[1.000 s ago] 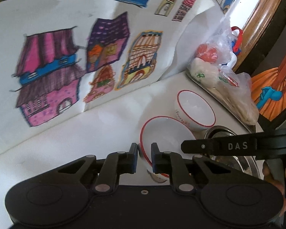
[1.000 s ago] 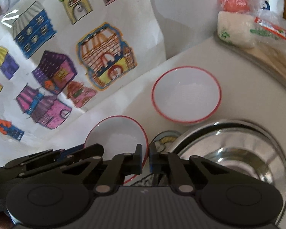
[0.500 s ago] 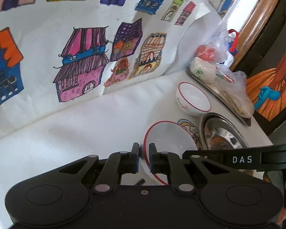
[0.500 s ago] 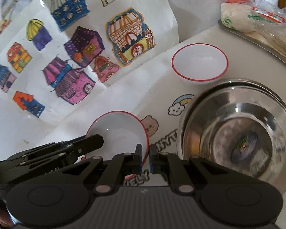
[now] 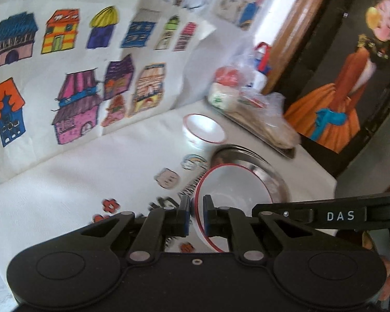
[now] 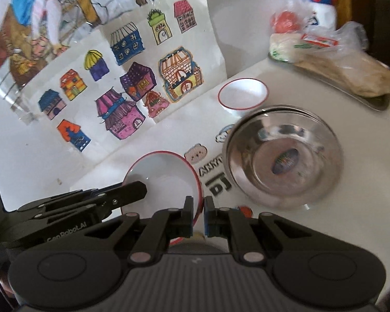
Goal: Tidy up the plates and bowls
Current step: 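Lift the white bowl with both grippers and carry it over the steel bowl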
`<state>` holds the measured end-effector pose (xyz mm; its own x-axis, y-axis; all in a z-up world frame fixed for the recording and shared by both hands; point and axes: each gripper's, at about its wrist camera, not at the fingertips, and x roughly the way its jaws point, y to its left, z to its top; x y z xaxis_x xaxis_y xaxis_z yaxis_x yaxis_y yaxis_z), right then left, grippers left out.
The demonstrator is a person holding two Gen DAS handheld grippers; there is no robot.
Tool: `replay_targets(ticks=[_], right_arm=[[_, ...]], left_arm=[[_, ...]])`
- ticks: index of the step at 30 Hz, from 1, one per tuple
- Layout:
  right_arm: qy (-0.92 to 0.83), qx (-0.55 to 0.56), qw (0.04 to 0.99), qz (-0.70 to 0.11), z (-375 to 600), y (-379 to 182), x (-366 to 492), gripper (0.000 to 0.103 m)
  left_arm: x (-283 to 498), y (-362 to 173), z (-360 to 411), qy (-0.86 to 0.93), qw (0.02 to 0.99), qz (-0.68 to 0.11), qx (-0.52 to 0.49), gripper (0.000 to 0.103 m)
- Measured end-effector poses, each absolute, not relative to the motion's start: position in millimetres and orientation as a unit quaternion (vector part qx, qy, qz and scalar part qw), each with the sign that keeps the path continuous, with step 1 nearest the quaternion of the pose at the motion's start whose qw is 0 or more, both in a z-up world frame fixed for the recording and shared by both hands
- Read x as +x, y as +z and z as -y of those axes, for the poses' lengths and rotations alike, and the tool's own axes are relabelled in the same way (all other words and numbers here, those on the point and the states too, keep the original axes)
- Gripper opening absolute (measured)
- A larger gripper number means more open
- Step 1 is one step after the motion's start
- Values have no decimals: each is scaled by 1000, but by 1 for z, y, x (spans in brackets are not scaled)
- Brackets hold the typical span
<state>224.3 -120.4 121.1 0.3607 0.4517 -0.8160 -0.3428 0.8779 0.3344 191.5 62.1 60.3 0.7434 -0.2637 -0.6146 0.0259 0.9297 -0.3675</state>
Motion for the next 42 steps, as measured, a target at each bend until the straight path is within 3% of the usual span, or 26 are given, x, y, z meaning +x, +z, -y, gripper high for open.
replay_targets(ticks=[17,42], right_arm=[[220,46,799,-558,150,110,153,10],[219,6,767,-604,139,80,173,11]], left_arm=[[130,48,-24,-124,902,-390,-138,9],[155,26,-12,-116,874,-461,-99,9]])
